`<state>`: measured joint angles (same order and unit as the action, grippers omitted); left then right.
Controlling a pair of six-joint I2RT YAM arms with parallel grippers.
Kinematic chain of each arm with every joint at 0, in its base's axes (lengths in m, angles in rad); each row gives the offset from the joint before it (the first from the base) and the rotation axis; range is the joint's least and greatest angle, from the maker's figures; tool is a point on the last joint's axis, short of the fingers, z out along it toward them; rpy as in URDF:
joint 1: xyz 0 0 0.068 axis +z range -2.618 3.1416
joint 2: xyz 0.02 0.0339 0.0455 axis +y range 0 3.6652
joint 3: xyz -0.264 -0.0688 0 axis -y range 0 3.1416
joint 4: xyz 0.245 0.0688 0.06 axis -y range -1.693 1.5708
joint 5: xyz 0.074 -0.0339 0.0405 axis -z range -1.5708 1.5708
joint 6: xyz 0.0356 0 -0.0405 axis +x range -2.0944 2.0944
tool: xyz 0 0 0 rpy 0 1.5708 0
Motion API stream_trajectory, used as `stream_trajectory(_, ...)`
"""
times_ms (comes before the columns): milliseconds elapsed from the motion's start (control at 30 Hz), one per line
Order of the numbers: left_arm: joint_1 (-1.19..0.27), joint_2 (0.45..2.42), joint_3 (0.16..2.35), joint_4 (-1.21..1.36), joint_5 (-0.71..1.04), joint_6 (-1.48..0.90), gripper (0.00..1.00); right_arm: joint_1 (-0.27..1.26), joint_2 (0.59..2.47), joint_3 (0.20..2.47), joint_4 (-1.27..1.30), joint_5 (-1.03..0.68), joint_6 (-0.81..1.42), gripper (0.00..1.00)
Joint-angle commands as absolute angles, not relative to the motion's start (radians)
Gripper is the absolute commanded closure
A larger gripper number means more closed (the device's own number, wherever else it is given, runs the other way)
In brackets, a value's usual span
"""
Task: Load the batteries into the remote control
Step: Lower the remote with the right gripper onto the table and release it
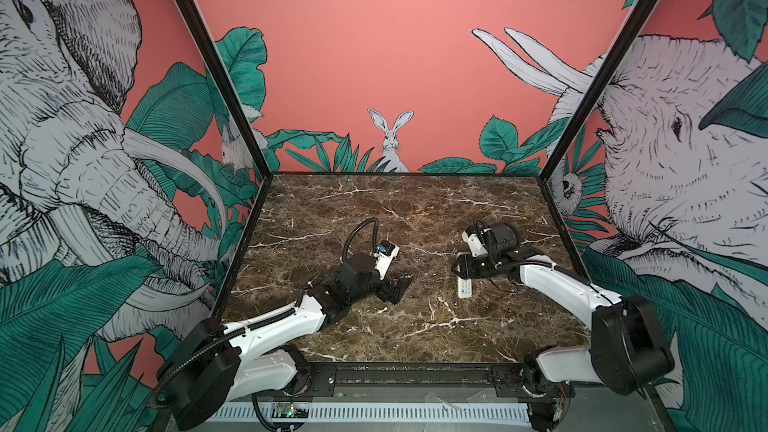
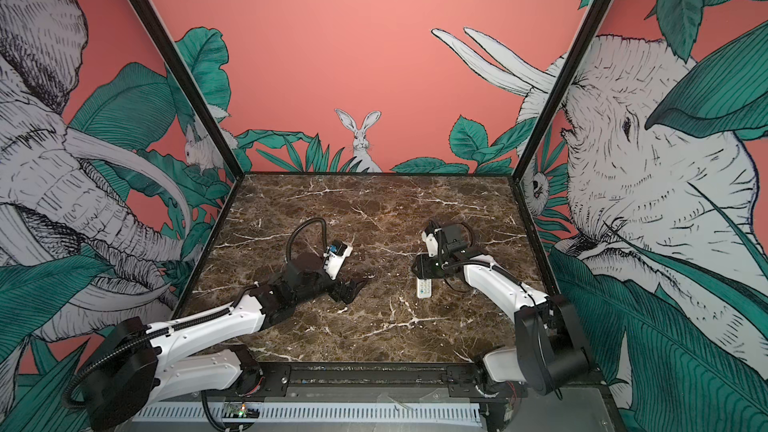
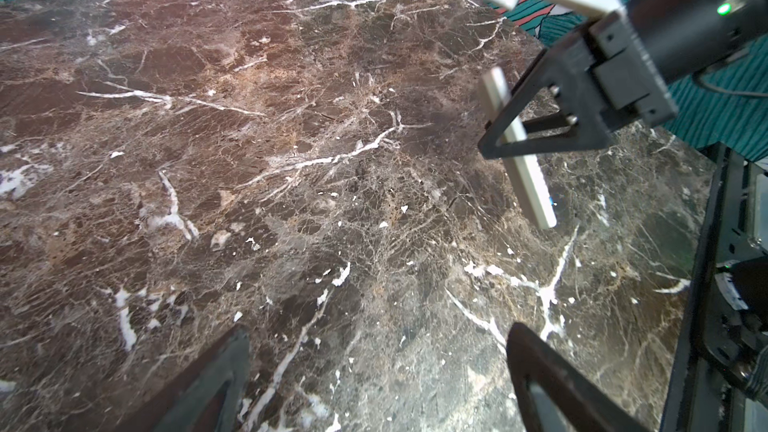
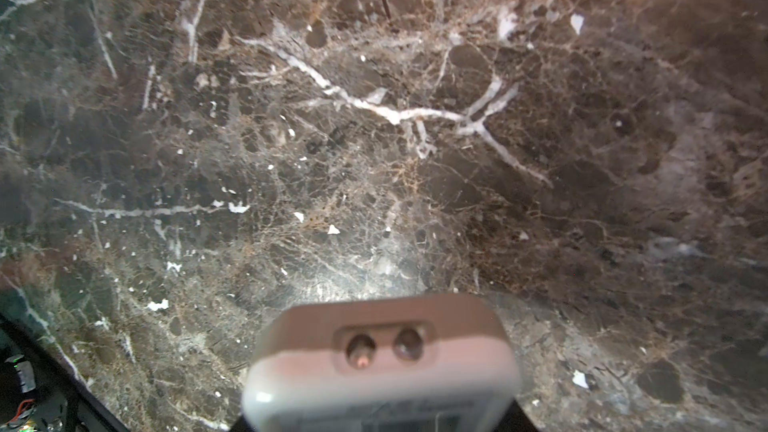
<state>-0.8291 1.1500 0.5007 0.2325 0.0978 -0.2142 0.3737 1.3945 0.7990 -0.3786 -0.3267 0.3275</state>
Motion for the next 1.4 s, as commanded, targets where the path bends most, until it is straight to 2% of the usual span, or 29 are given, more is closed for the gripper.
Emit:
stream_trajectory(0, -0.831, 1.148, 0.473, 0.269, 0.109, -0.195, 0.04, 0.38, 1.428, 0.809, -0.347, -0.284, 0.326, 0.94)
stream_trajectory(300, -0.831, 1.153, 0.463, 0.255, 0.101, -0.175, 0.04, 0.38, 1.512, 0.76, -0.261, -0.258, 0.359, 0.93)
stream_trajectory(433, -0.831, 1.158, 0.451, 0.272, 0.099, -0.183, 0.04, 0.38, 1.533, 0.747, -0.238, -0.264, 0.368, 0.88)
stream_trajectory(733, -0.832, 1.179, 0.475, 0.267, 0.104, -0.183, 0.04, 0.38, 1.498, 0.725, -0.202, -0.268, 0.395, 0.68)
stream_trajectory(1133, -0.831, 1.217, 0.545, 0.229, 0.115, -0.24, 0.01, 0.38, 1.364, 0.727, -0.212, -0.281, 0.378, 0.28)
stream_trajectory(1367, -0.832, 1.217, 0.633, 0.114, 0.046, -0.245, 0.0, 0.38, 1.243, 0.729, -0.268, -0.257, 0.336, 0.2)
